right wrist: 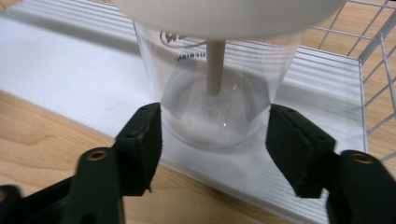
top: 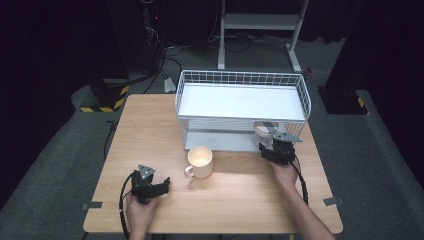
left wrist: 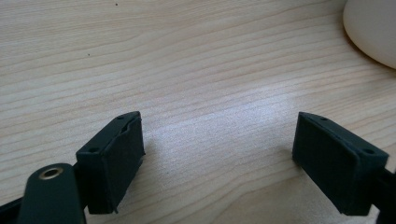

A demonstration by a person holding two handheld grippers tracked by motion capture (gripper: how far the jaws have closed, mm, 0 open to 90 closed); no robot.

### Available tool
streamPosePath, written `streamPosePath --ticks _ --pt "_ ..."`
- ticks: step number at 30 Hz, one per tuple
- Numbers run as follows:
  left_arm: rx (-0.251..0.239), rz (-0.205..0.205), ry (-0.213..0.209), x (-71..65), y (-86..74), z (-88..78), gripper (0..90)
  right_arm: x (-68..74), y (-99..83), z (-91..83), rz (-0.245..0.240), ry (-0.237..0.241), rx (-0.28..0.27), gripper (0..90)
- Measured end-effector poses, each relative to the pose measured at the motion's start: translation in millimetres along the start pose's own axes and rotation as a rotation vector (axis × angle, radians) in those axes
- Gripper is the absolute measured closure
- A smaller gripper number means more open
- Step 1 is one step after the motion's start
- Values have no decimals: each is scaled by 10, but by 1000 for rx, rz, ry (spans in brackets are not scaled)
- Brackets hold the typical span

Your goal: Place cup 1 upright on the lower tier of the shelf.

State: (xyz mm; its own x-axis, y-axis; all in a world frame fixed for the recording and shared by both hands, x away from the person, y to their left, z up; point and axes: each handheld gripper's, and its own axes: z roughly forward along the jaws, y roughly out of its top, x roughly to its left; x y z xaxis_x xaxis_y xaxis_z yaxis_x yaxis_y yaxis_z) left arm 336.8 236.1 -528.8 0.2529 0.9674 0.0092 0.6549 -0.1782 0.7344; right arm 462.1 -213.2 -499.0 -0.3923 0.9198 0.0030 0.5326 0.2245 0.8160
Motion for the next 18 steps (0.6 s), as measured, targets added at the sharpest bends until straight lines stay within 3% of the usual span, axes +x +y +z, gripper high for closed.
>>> streamPosePath --ticks 9,18 --pt "-1 1 -1 0 0 -1 169 -1 27 80 36 -6 21 412" --pt "-1 2 -1 -1 -1 -1 171 -13 111 167 41 -22 27 420"
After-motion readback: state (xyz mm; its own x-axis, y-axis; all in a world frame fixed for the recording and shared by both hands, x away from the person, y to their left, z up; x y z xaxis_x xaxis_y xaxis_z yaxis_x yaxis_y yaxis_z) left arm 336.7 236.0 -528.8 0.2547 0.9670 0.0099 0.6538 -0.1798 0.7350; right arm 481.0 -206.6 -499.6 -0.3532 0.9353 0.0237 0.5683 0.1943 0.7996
